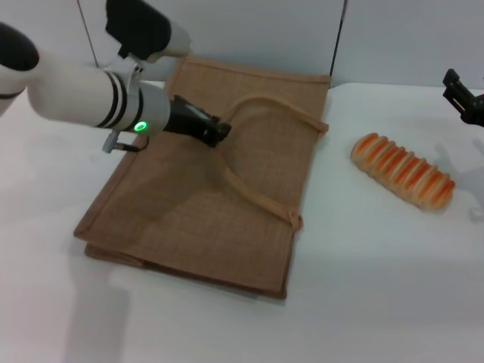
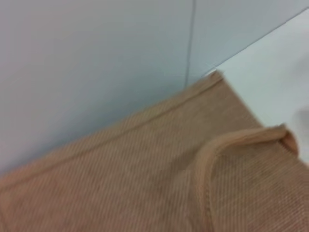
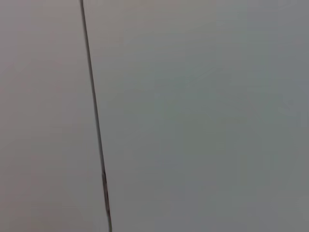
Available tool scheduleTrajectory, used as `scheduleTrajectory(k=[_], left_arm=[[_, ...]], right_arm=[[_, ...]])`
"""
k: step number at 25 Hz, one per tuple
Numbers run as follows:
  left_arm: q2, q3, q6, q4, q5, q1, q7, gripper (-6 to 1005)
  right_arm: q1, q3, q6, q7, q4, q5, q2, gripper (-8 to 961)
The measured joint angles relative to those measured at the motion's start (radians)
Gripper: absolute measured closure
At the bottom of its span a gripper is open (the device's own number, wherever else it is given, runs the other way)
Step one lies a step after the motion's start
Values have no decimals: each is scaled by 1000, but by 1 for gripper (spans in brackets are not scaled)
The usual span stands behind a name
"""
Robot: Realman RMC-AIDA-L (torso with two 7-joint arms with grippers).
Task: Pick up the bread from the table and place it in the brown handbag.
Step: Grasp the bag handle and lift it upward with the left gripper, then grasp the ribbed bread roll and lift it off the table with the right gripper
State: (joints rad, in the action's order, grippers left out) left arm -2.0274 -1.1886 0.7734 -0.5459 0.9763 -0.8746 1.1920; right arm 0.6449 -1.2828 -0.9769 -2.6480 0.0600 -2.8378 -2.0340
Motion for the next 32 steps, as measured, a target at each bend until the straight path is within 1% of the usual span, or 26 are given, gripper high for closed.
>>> scheduleTrajectory(k=[5, 7, 8, 9, 11, 15, 17, 18, 23, 24, 27, 32], left_arm=[[0, -75, 50, -113, -2, 11, -77, 821], [0, -108, 85, -187, -5, 33, -112, 839], [2, -131, 116, -267, -20, 61, -149, 849], [2, -131, 116, -267, -20, 61, -149, 858], [4, -139, 157, -370, -66, 89, -202, 869], [2, -138, 249, -554, -172, 131, -296, 875], [3, -132, 291, -625, -195, 142, -320, 877], [7, -125, 309, -655, -196, 145, -327, 877], [22, -82, 387, -749, -203, 146, -331, 877], [25, -62, 420, -785, -211, 145, -331, 877], [30, -51, 442, -815, -215, 142, -334, 876], [46, -28, 510, -916, -216, 137, -364, 876]], right_arm=[[-1, -24, 5, 0, 0, 0, 0, 177], [-1, -42, 23, 0, 2, 0, 0, 177], [-1, -50, 33, 0, 3, 0, 0, 177], [0, -58, 41, -1, 4, 0, 0, 177], [0, -76, 48, -1, 6, 0, 0, 177], [0, -122, 56, 0, 9, 0, 1, 176], [2, -139, 67, 0, 9, 0, 2, 176], [3, -149, 73, 0, 9, 0, 3, 176], [11, -205, 77, 1, 11, 0, 3, 176], [13, -217, 77, 5, 11, 0, 3, 176], [16, -264, 79, 35, 11, 0, 6, 176], [27, -330, 105, 69, 11, 0, 11, 176]])
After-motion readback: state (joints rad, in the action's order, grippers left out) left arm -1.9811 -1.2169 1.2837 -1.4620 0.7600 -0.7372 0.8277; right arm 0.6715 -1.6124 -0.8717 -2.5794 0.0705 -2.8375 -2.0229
